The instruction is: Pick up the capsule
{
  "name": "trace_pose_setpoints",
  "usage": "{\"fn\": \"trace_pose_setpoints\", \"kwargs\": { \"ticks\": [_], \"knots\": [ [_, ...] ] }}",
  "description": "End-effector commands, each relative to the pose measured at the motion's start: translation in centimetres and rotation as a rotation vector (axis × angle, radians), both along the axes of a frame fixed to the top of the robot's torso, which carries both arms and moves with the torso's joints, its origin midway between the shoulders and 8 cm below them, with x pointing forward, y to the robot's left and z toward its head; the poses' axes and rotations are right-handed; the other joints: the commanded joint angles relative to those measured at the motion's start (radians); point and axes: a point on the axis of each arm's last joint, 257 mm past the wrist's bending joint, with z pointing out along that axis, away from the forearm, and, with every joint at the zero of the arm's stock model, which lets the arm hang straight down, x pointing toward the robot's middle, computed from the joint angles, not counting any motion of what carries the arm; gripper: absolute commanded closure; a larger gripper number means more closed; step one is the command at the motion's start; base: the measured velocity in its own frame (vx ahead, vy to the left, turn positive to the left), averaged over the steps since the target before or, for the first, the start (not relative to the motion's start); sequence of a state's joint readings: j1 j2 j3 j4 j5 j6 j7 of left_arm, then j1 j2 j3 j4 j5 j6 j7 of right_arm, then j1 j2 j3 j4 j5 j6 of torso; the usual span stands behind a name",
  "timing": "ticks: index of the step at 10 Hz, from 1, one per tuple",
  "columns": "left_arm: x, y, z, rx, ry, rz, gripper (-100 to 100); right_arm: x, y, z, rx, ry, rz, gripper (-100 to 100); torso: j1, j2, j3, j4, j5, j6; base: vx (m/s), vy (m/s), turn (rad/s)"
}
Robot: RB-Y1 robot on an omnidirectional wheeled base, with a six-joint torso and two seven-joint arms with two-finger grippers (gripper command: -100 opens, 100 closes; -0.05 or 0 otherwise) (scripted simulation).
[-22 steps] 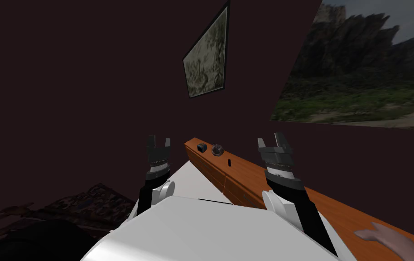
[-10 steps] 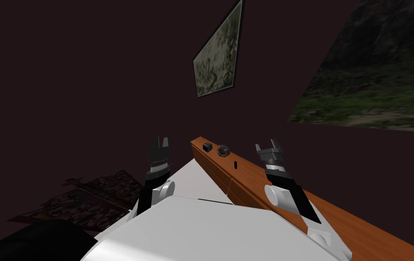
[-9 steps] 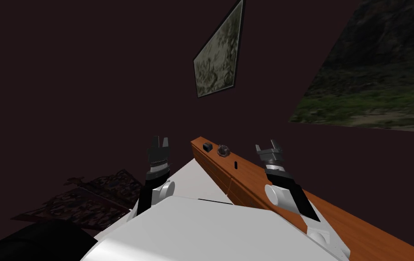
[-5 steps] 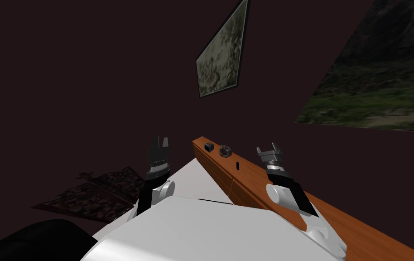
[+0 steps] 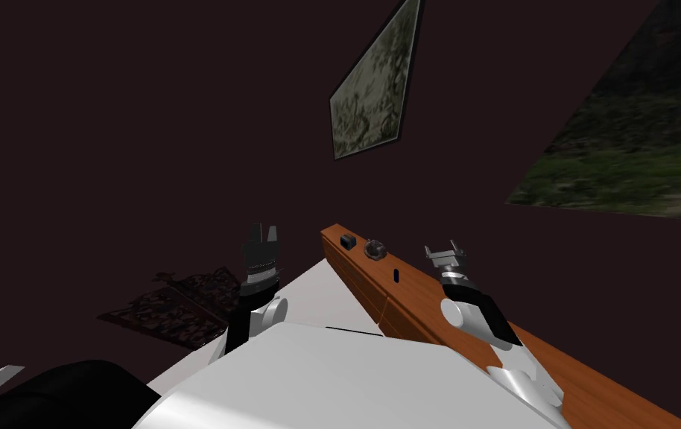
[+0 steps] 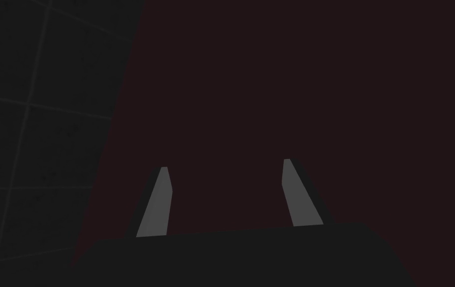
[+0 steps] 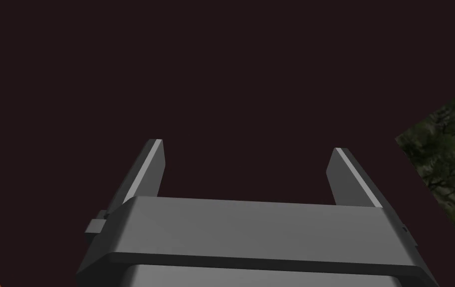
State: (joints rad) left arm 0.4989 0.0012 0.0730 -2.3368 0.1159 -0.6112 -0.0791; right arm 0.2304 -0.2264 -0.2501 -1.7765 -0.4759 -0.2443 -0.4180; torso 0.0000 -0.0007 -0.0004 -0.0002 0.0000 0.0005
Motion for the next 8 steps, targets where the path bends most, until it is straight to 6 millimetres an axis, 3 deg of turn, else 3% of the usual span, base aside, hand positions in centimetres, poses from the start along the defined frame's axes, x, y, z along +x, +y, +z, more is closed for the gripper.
{"fn": "trace_pose_setpoints", "kwargs": {
  "ticks": [1, 6, 8],
  "knots": [
    [0.0, 0.0, 0.0, 0.000, 0.000, 0.000, 0, 0.1, -0.9, -1.5, 0.025, 0.025, -0.009, -100, 0.000, 0.000, 0.000, 0.000, 0.000, 0.000, 0.002, 0.003, -0.025],
    [0.0, 0.0, 0.0, 0.000, 0.000, 0.000, 0, 1.1, -5.6, -6.5, 0.231, 0.100, -0.046, -100, 0.000, 0.000, 0.000, 0.000, 0.000, 0.000, 0.005, 0.006, 0.100],
    [0.0, 0.0, 0.0, 0.000, 0.000, 0.000, 0, 0.8, -6.1, -8.1, 0.248, 0.128, -0.058, -100, 0.000, 0.000, 0.000, 0.000, 0.000, 0.000, 0.004, 0.001, 0.037]
  ]
}}
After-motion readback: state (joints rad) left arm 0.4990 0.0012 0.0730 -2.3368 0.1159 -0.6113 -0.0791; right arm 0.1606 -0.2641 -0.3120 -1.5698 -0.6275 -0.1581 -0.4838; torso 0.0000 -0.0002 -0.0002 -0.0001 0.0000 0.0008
